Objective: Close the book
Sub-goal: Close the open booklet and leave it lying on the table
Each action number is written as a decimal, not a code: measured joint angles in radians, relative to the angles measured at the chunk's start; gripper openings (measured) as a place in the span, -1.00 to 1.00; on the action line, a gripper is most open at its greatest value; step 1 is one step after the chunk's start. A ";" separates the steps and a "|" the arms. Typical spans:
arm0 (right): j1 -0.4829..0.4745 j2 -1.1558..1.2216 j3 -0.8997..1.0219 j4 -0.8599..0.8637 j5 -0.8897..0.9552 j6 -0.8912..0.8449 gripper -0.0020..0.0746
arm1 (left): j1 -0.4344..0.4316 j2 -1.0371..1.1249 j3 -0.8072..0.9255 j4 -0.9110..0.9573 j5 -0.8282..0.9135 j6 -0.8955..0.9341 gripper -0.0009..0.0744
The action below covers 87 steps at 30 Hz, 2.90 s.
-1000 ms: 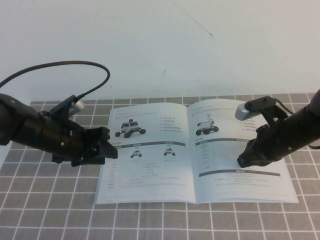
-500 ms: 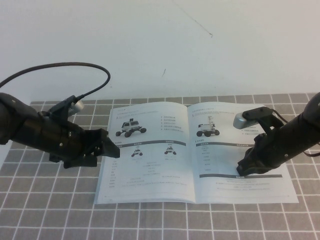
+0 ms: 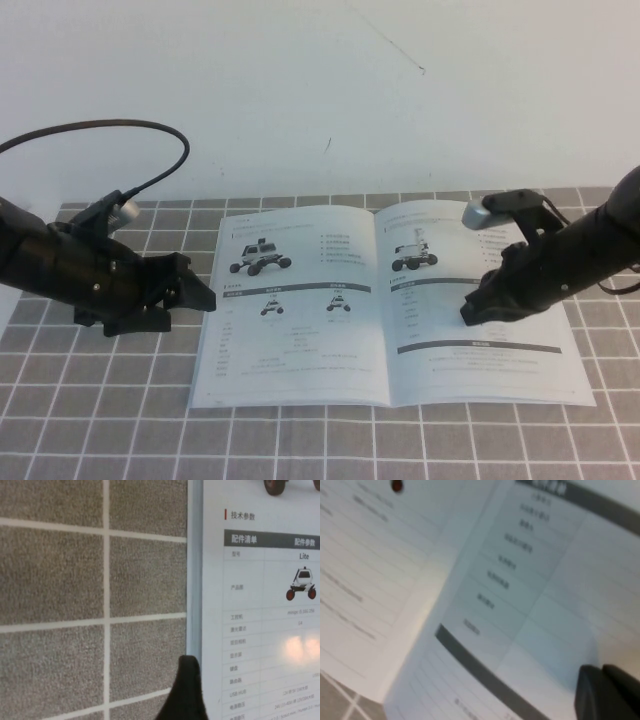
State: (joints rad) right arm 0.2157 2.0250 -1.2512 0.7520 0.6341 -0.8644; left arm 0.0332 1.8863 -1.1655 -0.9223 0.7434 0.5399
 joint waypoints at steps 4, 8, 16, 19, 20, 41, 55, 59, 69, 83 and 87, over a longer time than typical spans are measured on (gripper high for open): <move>0.009 -0.003 -0.056 0.076 0.020 -0.041 -0.95 | 0.000 0.000 0.000 -0.002 0.000 0.014 0.49; 0.020 0.019 -0.069 0.090 0.007 -0.046 -0.95 | 0.000 0.000 0.000 -0.006 0.000 0.024 0.49; 0.019 0.119 -0.077 0.098 0.027 -0.025 -0.95 | 0.000 0.000 0.000 -0.036 0.000 0.048 0.49; 0.017 0.127 -0.084 0.089 0.036 0.002 -0.95 | 0.000 0.000 0.000 -0.043 0.000 0.048 0.49; 0.014 0.130 -0.085 0.089 0.036 0.009 -0.95 | 0.000 0.000 0.000 -0.043 0.000 0.050 0.49; 0.013 0.136 -0.094 0.084 0.051 0.028 -0.95 | 0.001 0.168 -0.094 -0.113 0.087 0.074 0.49; 0.013 0.136 -0.094 0.084 0.051 0.028 -0.95 | 0.002 0.199 -0.164 -0.230 0.249 0.101 0.48; 0.013 0.136 -0.094 0.084 0.051 0.028 -0.95 | 0.002 0.199 -0.211 -0.269 0.303 0.104 0.46; 0.013 0.136 -0.094 0.084 0.053 0.028 -0.95 | 0.000 0.199 -0.275 -0.069 0.342 0.010 0.45; 0.013 0.136 -0.094 0.084 0.055 0.028 -0.95 | -0.056 0.200 -0.279 0.193 0.217 -0.147 0.45; 0.013 0.136 -0.094 0.084 0.058 0.028 -0.95 | -0.089 0.200 -0.279 0.228 0.176 -0.170 0.45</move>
State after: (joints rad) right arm 0.2284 2.1613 -1.3451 0.8362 0.6918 -0.8368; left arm -0.0563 2.0861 -1.4443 -0.6944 0.9196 0.3704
